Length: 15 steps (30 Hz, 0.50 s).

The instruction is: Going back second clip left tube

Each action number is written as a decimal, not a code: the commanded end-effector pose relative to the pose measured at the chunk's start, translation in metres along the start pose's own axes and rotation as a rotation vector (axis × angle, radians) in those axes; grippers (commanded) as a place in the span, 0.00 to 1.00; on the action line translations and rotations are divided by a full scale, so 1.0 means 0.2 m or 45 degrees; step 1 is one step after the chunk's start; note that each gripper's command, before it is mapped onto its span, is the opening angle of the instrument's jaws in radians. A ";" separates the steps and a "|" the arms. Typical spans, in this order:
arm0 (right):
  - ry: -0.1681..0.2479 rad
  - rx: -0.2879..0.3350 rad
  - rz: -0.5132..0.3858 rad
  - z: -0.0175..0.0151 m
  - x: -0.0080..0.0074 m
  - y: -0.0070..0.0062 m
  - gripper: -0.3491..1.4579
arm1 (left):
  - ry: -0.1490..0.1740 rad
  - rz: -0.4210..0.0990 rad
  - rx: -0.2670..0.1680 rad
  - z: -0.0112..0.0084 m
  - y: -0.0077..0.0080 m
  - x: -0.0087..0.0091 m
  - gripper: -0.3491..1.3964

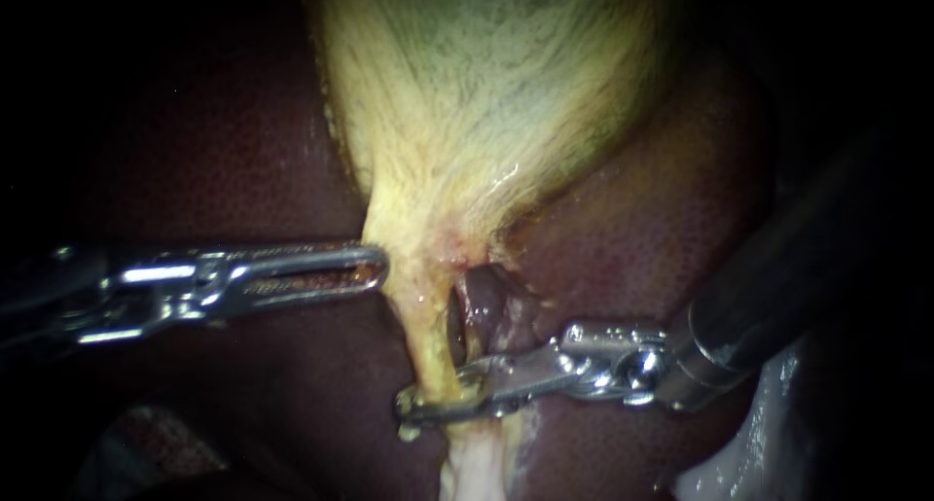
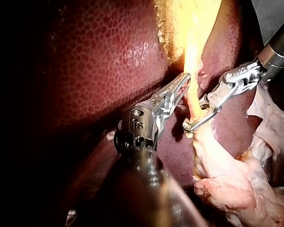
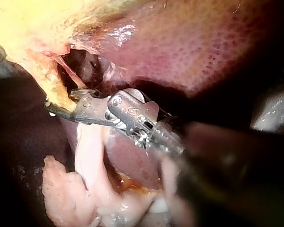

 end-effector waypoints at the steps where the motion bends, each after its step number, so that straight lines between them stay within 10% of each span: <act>1: 0.000 0.000 0.000 0.000 0.000 0.000 0.00 | 0.000 0.001 -0.001 0.000 0.000 0.000 0.00; 9: 0.004 0.003 0.007 0.000 0.000 0.000 0.00 | 0.000 0.001 -0.001 0.000 0.000 0.000 0.00; 15: 0.046 0.001 -0.138 0.001 0.003 0.001 0.38 | 0.000 0.001 -0.001 0.000 0.000 0.001 0.00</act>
